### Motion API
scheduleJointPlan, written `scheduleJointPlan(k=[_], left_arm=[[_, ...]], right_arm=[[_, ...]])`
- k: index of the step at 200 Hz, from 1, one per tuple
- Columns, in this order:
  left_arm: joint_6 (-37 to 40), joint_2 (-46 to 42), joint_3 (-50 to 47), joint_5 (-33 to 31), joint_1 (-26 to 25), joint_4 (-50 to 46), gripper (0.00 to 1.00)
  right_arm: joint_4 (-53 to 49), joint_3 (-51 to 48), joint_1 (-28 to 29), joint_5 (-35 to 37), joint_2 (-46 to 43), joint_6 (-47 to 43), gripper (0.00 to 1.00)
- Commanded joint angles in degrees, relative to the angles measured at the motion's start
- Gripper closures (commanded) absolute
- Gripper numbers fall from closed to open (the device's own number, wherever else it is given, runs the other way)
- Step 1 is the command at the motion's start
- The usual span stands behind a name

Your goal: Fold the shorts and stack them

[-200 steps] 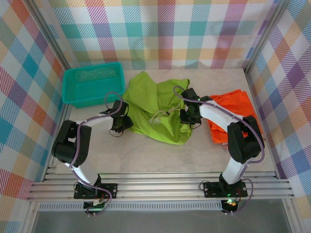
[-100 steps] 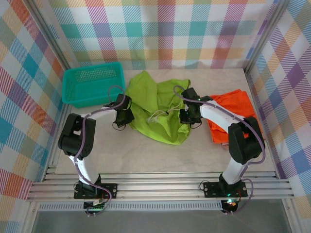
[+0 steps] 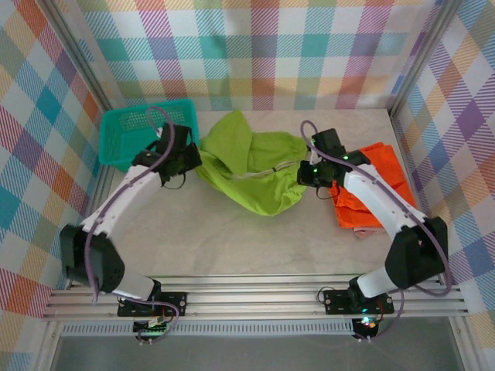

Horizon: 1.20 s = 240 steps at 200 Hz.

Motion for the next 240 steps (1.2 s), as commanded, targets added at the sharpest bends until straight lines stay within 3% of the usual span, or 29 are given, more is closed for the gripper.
scheduleJointPlan(k=[1,11,26,55,65,140,177,202,240], left_arm=[[4.72,-4.67,5.07,-5.02,0.70,-10.28,1.00],[5.39,-5.41,7.13,-5.78,0.82,-12.87,0.97],[6.02,-6.10,9.10,-6.41,0.82,-16.02,0.81],[4.21,-11.41,3.85,-6.21,0.98,-15.58,0.21],[2.61,-13.74,1.04,-4.95,1.16,-15.00,0.12],[-11.92,-21.79,-27.60,10.00,1.25,-4.93,0.16],[-10.78,-16.83,-32.36,7.81,1.25,-1.95,0.19],[-10.36,-13.95,-32.98,0.87,1.26,-3.47,0.22],[-8.61,-8.43,-32.73,-2.97,1.34,-0.49,0.27]], right_arm=[[-3.22,0.94,-0.35,-2.12,-3.63,0.09,0.88],[-4.10,0.29,-0.38,-2.29,-4.82,0.07,0.88],[-5.19,-1.08,-0.39,-1.97,-6.41,-0.08,0.88],[-4.96,-6.54,-0.45,-2.81,-9.24,0.77,0.87],[-4.57,-8.54,-0.40,-3.44,-9.99,1.46,0.85],[0.72,-17.37,-0.40,-5.82,-10.44,4.20,0.85],[1.56,-16.89,-0.41,-6.42,-9.39,4.24,0.85],[1.72,-16.73,-0.45,-6.77,-9.28,4.16,0.85],[2.04,-16.93,-0.45,-7.20,-9.06,4.29,0.85]])
